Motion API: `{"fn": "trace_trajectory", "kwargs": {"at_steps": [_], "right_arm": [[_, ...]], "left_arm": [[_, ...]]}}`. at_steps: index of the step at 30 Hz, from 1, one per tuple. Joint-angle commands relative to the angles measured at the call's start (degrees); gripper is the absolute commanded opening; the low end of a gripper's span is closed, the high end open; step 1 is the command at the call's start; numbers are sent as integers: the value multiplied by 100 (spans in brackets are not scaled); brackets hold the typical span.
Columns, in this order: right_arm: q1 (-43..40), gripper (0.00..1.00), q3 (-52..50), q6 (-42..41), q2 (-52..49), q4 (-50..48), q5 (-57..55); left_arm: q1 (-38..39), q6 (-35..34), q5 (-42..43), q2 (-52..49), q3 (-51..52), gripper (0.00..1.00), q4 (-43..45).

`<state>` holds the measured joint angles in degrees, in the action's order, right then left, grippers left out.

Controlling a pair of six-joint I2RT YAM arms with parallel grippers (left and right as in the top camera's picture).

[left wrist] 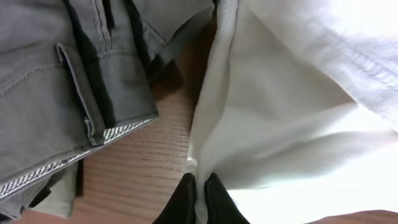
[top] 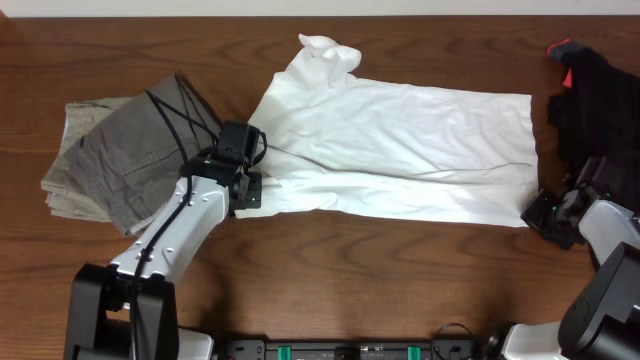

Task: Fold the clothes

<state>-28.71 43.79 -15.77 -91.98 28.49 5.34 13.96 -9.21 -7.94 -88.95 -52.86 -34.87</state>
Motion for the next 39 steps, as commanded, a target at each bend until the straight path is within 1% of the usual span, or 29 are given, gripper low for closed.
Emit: {"fn": "trace_trajectory", "kwargs": {"at_steps": [1,4,8,12,14,15,16,17,18,19,20,22,23,27,29,31,32,33,35,37,39], "right_arm": [[4,1,-94,-157,-33,-46,-463],[-94,1,-52,-160,-26,-17,-632],[-297,1,90,-221,-24,267,-750],[-407,1,160,-219,-22,529,-890],[-433,3,160,-219,-22,557,-901],[-435,6,164,-221,-22,555,-898],[-435,16,175,-221,-22,557,-901],[-435,32,199,-221,-22,577,-896],[-437,44,243,-221,-15,638,-894],[-437,49,286,-223,-9,702,-896],[-439,51,361,-225,13,789,-896],[-439,53,540,-245,85,975,-835],[-439,53,627,-245,129,1062,-780],[-439,51,1040,-238,385,1445,-299],[-417,42,1176,-203,507,1554,326],[-332,33,1172,-81,549,1547,815],[-260,28,1158,-22,542,1554,933],[-162,24,1128,-2,527,1563,990],[50,16,1043,-2,481,1558,994],[275,15,955,-2,411,1521,988],[476,12,852,-9,337,1419,990]], "left_arm": [[-46,-55,-160,-50,-31,6,-79],[-83,-55,-177,-26,-72,6,-201],[-225,-55,-177,50,-219,6,-435],[-280,-52,-175,170,-273,6,-476],[-280,-52,-177,195,-273,6,-490],[-280,-52,-175,195,-273,7,-496],[-280,-55,-175,195,-273,11,-509],[-280,-55,-175,195,-273,17,-522],[-280,-55,-175,195,-273,26,-538],[-280,-55,-175,195,-273,34,-549],[-280,-55,-175,195,-273,41,-564],[-280,-55,-175,195,-273,48,-619],[-280,-55,-175,195,-275,52,-638],[-280,-55,-175,197,-284,53,-708],[-275,-55,-151,205,-339,52,-734],[-269,-52,-103,227,-435,45,-776],[-267,-50,-31,249,-507,40,-798],[-262,-50,42,262,-568,31,-798],[-262,-28,330,293,-715,23,-787],[-262,116,848,291,-841,20,-745],[-262,264,1296,291,-859,19,-682]]}}
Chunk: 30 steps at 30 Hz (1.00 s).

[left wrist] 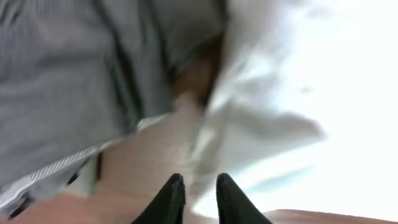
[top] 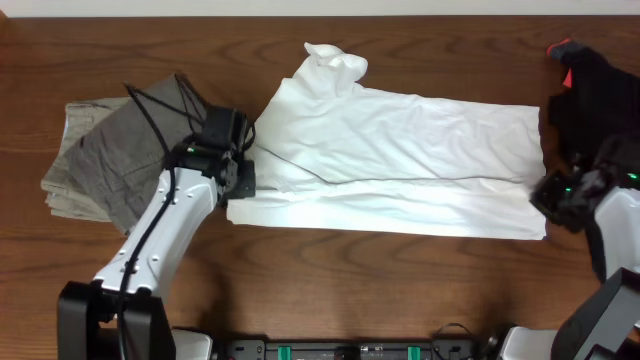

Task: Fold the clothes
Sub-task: 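Reach both grippers to the folded edge of the T-shirt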

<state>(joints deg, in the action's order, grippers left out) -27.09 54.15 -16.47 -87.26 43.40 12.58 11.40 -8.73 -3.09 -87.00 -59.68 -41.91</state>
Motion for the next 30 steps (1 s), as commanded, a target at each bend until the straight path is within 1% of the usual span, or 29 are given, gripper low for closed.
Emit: {"fn": "trace_trajectory", "kwargs": {"at_steps": [1,7,10,12,14,17,18,20,22,25,27,30], "right_arm": [[407,12,-249,57,-175,-173,264],[682,10,-501,-472,-535,-896,269],[730,10,-516,-850,-837,-1327,269],[730,9,-516,-1143,-1040,-1921,330],[723,7,-516,-1156,-1185,-2730,798],[691,7,-514,-1161,-1239,-3904,2026],[675,8,-507,-1178,-1233,-4181,2361],[632,10,-496,-1235,-1191,-4610,2997],[568,10,-452,-1285,-1106,-4708,3480],[522,11,-446,-1224,-953,-4605,3880],[520,13,-446,-1038,-844,-4376,4098],[538,17,-446,-560,-667,-3713,4144]], "left_arm": [[-7,223,874,96,-175,19,22],[-4,227,907,96,-175,19,-94],[4,251,1266,96,-175,19,-105],[44,304,1453,96,-175,19,-90],[136,398,1467,96,-173,19,-94],[352,557,1467,94,-168,19,-129],[431,614,1467,94,-168,19,-133],[603,710,1464,92,-162,22,-116],[772,839,1462,76,-151,24,-63],[988,1038,1438,-26,-114,28,44],[1078,1069,1423,-175,-74,30,173],[1150,1069,1423,-507,-70,34,354]]}}
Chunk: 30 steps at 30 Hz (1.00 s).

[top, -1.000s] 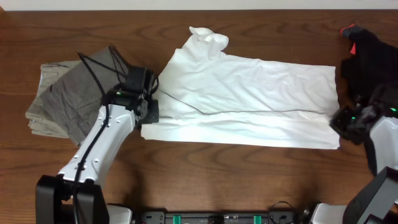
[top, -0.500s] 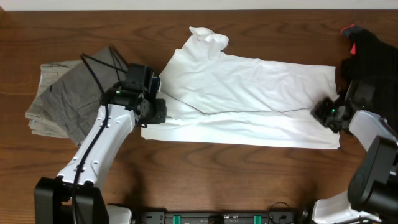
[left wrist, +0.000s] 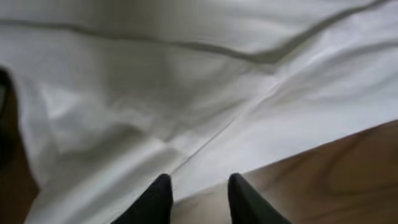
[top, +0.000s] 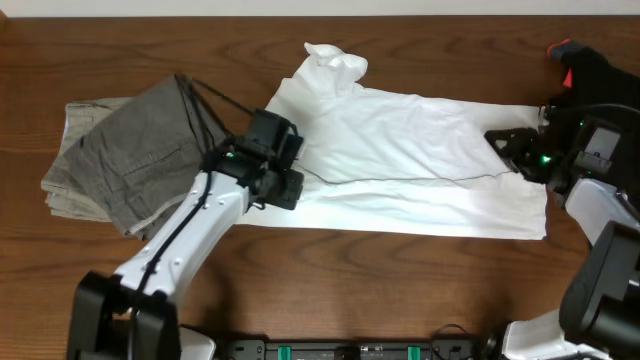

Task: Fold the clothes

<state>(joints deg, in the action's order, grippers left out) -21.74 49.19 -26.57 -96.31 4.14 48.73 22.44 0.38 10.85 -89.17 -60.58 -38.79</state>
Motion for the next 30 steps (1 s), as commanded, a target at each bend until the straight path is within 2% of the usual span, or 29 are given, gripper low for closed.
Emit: {"fn": "trace_trajectory", "kwargs": {"at_steps": [1,6,11,12,15,18,26,30], "right_arm": [[7,18,50,752,297,529,520],[4,24,50,1604,341,1665,131],[4,24,50,1858,343,2229,-417],[4,24,50,1860,343,2245,-439],[7,24,50,1853,343,2247,-439],[4,24,50,1853,343,2245,-439],[4,24,50,1856,343,2245,-514],[4,24,50,1856,343,2245,-610]], "left_arm": [[57,181,31,-437,20,37,118],[61,417,31,-975,20,49,247],[63,610,7,-1309,20,52,385],[63,627,7,-1340,20,50,442],[63,627,7,-1331,2,25,555],[63,625,4,-1314,-118,15,518],[63,651,-280,-1180,-546,14,155],[63,966,-455,-1180,-708,14,428]]}}
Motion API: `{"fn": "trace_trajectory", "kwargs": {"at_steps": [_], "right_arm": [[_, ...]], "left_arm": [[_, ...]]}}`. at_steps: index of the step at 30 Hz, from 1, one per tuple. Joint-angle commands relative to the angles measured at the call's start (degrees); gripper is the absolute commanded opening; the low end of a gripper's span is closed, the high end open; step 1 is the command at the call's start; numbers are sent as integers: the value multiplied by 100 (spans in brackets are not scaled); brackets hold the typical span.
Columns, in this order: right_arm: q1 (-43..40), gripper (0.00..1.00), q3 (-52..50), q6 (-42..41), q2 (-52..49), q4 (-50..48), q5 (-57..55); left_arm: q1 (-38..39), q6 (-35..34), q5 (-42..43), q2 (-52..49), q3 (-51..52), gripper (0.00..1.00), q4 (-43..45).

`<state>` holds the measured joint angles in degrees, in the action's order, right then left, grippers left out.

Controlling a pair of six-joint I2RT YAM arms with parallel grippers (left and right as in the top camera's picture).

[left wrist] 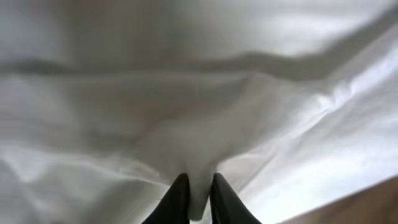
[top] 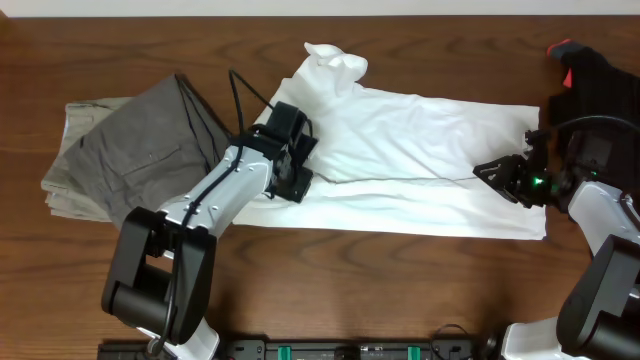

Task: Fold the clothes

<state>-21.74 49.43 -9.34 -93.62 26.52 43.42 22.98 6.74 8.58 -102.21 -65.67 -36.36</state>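
A long white garment (top: 420, 170) lies spread across the middle of the table, with a crease running along its length. My left gripper (top: 299, 181) is at its left end, on the crease. In the left wrist view the left gripper (left wrist: 198, 179) is shut on a raised fold of the white garment (left wrist: 186, 118). My right gripper (top: 497, 172) is low over the garment's right end, near the crease; whether its jaws are open or closed does not show from overhead.
A pile of grey trousers (top: 125, 155) lies at the left, close to my left arm. A black garment with a red tag (top: 600, 90) sits at the far right corner. Bare wooden table (top: 380, 280) runs along the front.
My left gripper was open over the white garment's lower left part; now it is a little further up and shut on a fold there. My right gripper has moved from the upper right edge down to the crease.
First my left gripper was shut on the garment's near left corner, with the right at the near right corner. Then the garment lay flatter and the left was open beside its left edge. Later both grippers stood over the cloth. Now the left pinches the crease.
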Motion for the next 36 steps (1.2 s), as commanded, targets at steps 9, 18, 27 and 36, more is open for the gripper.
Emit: {"fn": "trace_trajectory", "kwargs": {"at_steps": [9,18,27,36], "right_arm": [[4,23,26,131,74,52,-122],[4,22,26,129,74,70,-122],[4,22,26,127,74,105,-122],[4,23,26,127,74,140,-120]], "left_arm": [[9,809,-280,-61,-197,9,1405],[101,804,-326,-332,-197,8,1937],[428,911,-326,-614,-197,13,2275],[638,859,-330,-570,-199,47,2247]]}}
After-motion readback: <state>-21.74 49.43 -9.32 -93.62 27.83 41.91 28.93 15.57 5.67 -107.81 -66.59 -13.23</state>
